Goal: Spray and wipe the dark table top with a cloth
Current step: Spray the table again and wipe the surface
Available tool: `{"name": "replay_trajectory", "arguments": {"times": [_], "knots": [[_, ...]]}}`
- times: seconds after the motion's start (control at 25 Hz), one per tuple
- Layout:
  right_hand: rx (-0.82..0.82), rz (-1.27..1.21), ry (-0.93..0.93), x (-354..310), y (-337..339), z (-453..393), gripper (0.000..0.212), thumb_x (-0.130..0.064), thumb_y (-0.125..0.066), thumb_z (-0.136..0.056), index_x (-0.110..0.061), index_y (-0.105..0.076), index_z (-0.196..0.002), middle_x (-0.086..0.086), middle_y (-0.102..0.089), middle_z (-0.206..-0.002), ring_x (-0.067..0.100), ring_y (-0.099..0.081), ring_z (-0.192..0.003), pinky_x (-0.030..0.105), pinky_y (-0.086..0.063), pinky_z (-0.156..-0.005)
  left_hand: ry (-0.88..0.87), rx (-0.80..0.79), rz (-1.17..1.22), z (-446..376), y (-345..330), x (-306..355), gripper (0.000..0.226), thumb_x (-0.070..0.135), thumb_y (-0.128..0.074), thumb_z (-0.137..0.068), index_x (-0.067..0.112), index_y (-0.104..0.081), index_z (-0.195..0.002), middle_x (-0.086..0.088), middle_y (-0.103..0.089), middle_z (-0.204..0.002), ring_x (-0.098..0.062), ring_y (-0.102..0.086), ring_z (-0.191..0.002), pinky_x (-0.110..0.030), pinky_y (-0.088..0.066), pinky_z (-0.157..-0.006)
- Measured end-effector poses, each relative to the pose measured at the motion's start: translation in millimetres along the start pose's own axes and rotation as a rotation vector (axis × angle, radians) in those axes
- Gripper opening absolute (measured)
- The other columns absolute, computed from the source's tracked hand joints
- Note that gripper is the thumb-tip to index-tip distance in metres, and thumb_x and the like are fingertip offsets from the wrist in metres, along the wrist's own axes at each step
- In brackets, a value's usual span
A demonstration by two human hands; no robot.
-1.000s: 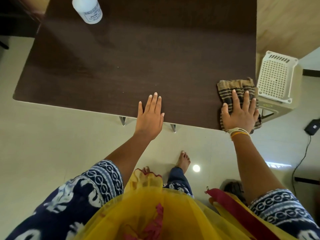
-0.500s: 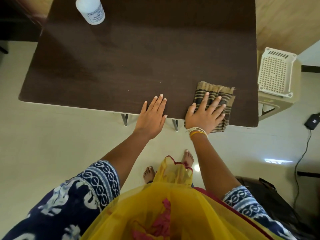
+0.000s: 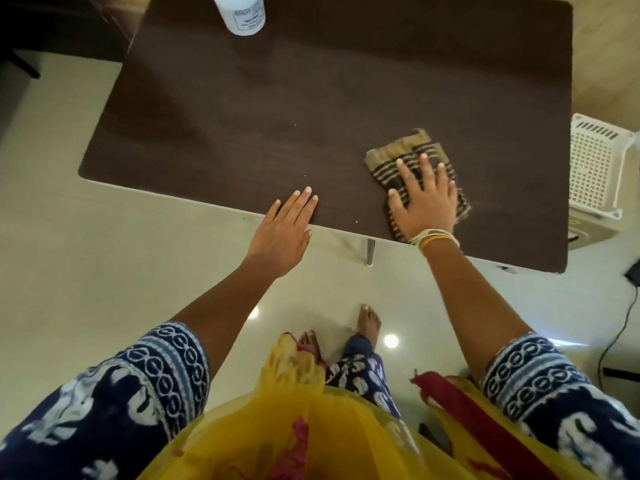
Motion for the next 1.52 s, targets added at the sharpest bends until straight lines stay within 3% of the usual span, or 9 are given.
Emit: {"name": "replay_trajectory", "arguments": {"times": [0.16, 0.24, 0.4, 0.52, 0.72, 1.12, 1.32, 1.4, 1.52], "knots": [[0.004, -0.068, -0.429, -1.4, -0.7, -26.0, 0.063, -0.055, -0.023, -0.095, -0.036, -0.014, -0.154, 0.008, -0.006, -0.164, 0.039, -0.004, -0.149, 0.058, -0.008, -0.119, 0.178, 0.025, -0.017, 6.8, 0.3, -36.5, 0.062, 0.041, -0.027, -0.103, 0.012, -0.012, -0.156, -0.007, -0.01, -0.164, -0.024, -0.011, -0.151, -0.045, -0.014, -0.12], [0.007, -0.113, -0.484, -42.1, -5.4, -35.2, 0.064, -0.053, -0.022, -0.095, -0.033, -0.012, -0.155, 0.011, -0.002, -0.164, 0.043, -0.001, -0.148, 0.059, -0.005, -0.118, 0.24, 0.022, -0.03, 11.3, 0.0, -59.1, 0.064, 0.045, -0.027, -0.102, 0.013, -0.014, -0.156, -0.008, -0.013, -0.164, -0.025, -0.013, -0.151, -0.046, -0.014, -0.12], [-0.036, -0.106, -0.15, -156.6, -18.8, -53.7, 0.064, -0.05, -0.027, -0.093, -0.033, -0.016, -0.154, 0.012, -0.008, -0.163, 0.043, -0.006, -0.148, 0.058, -0.007, -0.117, 0.329, 0.037, 0.013, 10.7, 3.2, -96.8, 0.064, 0.047, -0.026, -0.102, 0.012, -0.018, -0.155, -0.008, -0.016, -0.163, -0.025, -0.015, -0.151, -0.047, -0.017, -0.119], [-0.062, -0.059, 0.056, -201.1, -28.2, -57.7, 0.062, -0.047, -0.028, -0.094, -0.034, -0.02, -0.154, 0.01, -0.011, -0.163, 0.042, -0.007, -0.148, 0.057, -0.008, -0.118, 0.43, 0.095, 0.068, 10.2, 9.2, -124.2, 0.063, 0.047, -0.025, -0.102, 0.012, -0.018, -0.155, -0.008, -0.016, -0.163, -0.026, -0.015, -0.151, -0.048, -0.018, -0.12], [-0.04, -0.032, 0.133, -218.4, -28.1, -73.5, 0.06, -0.047, -0.027, -0.094, -0.035, -0.021, -0.153, 0.008, -0.01, -0.164, 0.04, -0.007, -0.149, 0.056, -0.01, -0.118, 0.477, 0.075, 0.084, 18.2, 4.7, -161.3, 0.066, 0.05, -0.021, -0.101, 0.013, -0.015, -0.155, -0.008, -0.014, -0.164, -0.026, -0.013, -0.151, -0.047, -0.018, -0.12], [-0.079, -0.02, 0.411, -311.4, -43.9, -28.8, 0.057, -0.044, -0.028, -0.094, -0.038, -0.029, -0.151, 0.001, -0.019, -0.162, 0.031, -0.013, -0.15, 0.049, -0.013, -0.121, 0.277, 0.092, 0.174, 39.4, -5.3, -180.6, 0.063, 0.039, -0.035, -0.102, 0.01, -0.017, -0.155, -0.01, -0.013, -0.164, -0.026, -0.012, -0.151, -0.038, -0.013, -0.12], [-0.036, -0.251, 0.268, -340.6, -46.6, 38.4, 0.049, -0.035, -0.033, -0.096, -0.029, -0.047, -0.142, -0.004, -0.032, -0.157, 0.021, -0.02, -0.149, 0.038, -0.009, -0.121, 0.139, 0.023, 0.145, 62.4, -7.0, -197.2, 0.063, 0.04, -0.034, -0.103, 0.009, -0.018, -0.155, -0.01, -0.019, -0.162, -0.025, -0.014, -0.151, -0.036, -0.014, -0.12], [-0.056, -0.442, 0.149, -344.5, -38.8, 51.0, 0.048, -0.031, -0.036, -0.092, -0.022, -0.058, -0.133, -0.002, -0.048, -0.148, 0.018, -0.035, -0.142, 0.035, -0.018, -0.119, 0.094, -0.007, 0.124, 68.8, -8.5, -202.5, 0.063, 0.041, -0.03, -0.103, 0.01, -0.015, -0.155, -0.009, -0.016, -0.163, -0.024, -0.01, -0.151, -0.038, -0.017, -0.122], [-0.055, -0.952, -0.249, -319.6, -16.7, 62.7, 0.038, -0.029, -0.039, -0.083, -0.019, -0.072, -0.099, -0.001, -0.071, -0.095, 0.02, -0.06, -0.096, 0.033, -0.046, -0.088, 0.029, -0.008, 0.121, 74.3, -6.1, -206.1, 0.063, 0.04, -0.028, -0.103, 0.01, -0.012, -0.156, -0.008, -0.011, -0.164, -0.023, -0.009, -0.152, -0.04, -0.017, -0.123]]}}
Point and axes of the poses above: each hand's wrist, its own z-axis away from the middle knuckle, its own y-axis out of the back of the hand, x = y × z, the point moved 7 cm from there along -z, towards the middle knuckle
